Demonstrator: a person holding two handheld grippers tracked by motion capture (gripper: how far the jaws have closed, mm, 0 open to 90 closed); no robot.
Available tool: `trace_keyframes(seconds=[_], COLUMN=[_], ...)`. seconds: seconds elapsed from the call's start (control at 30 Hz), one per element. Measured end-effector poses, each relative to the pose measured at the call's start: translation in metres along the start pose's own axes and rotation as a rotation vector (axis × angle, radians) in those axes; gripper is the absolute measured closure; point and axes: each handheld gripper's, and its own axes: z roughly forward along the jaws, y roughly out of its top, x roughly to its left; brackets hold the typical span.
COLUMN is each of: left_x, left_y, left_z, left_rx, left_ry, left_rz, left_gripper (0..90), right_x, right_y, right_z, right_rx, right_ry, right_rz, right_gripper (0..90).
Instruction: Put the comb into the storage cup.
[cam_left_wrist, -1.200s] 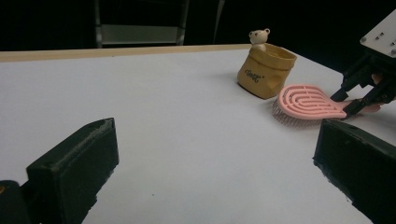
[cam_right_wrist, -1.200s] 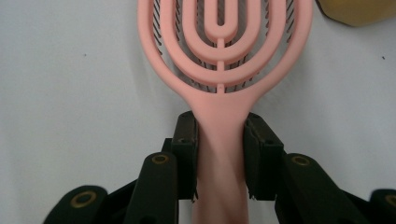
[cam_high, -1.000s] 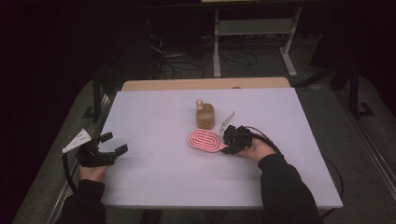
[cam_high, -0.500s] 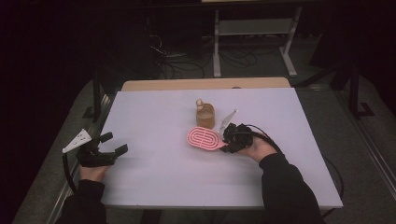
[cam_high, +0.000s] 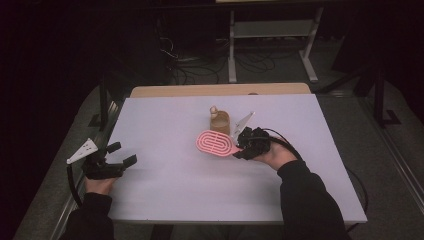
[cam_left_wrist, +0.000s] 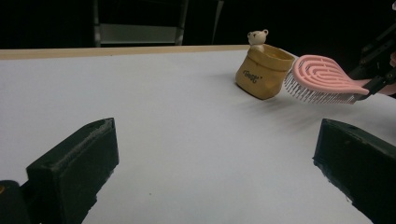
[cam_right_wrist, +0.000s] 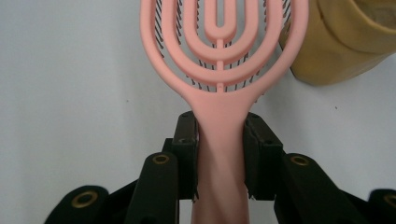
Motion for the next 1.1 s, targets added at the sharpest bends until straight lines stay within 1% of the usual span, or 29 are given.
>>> trace_keyframes(seconds=[0.17, 0.27, 0.37, 0.4, 0.43, 0.5, 0.63, 0.73, 0.83, 0.97, 1.03, 1.1], left_x=[-0.001, -0.001, -0.001, -0.002, -0.004, -0.006, -0.008, -0.009, -0.01, -0.011, -0.01, -0.009], left_y=[0.0, 0.0, 0.001, 0.002, 0.004, 0.004, 0.007, 0.009, 0.012, 0.015, 0.017, 0.021], left_z=[0.001, 0.001, 0.001, 0.001, 0.001, 0.002, 0.002, 0.002, 0.001, -0.001, -0.001, 0.0], left_rx=[0.0, -0.001, 0.0, 0.002, 0.001, -0.002, 0.017, 0.02, 0.02, 0.006, 0.001, 0.005], left_ry=[-0.003, -0.004, -0.003, 0.0, 0.001, -0.004, -0.016, -0.018, -0.028, -0.025, -0.049, -0.061], left_rz=[-0.001, -0.008, -0.01, -0.002, 0.016, 0.015, 0.027, 0.029, 0.018, 0.022, -0.008, -0.023], left_gripper=[0.0, 0.0, 0.0, 0.0, 0.0, 0.0, 0.0, 0.0, 0.0, 0.0, 0.0, 0.0], right_x=[0.0, 0.0, -0.001, -0.001, -0.001, -0.002, -0.003, -0.004, -0.004, -0.004, -0.004, -0.004], right_y=[0.003, 0.004, 0.008, 0.008, 0.01, 0.01, 0.014, 0.018, 0.022, 0.027, 0.029, 0.033], right_z=[-0.005, -0.008, -0.013, -0.013, -0.016, -0.017, -0.021, -0.024, -0.028, -0.034, -0.036, -0.039], right_rx=[-0.008, -0.01, -0.017, -0.017, -0.025, -0.026, -0.029, -0.033, -0.04, -0.041, -0.043, -0.039], right_ry=[0.002, 0.0, -0.001, -0.001, -0.002, -0.004, -0.009, -0.015, -0.019, -0.027, -0.031, -0.04], right_rz=[0.003, 0.005, -0.001, -0.001, 0.003, -0.002, -0.005, -0.007, -0.014, -0.023, -0.022, -0.03], right_gripper=[68.0, 68.0, 68.0, 68.0, 68.0, 68.0, 68.0, 68.0, 68.0, 68.0, 68.0, 68.0])
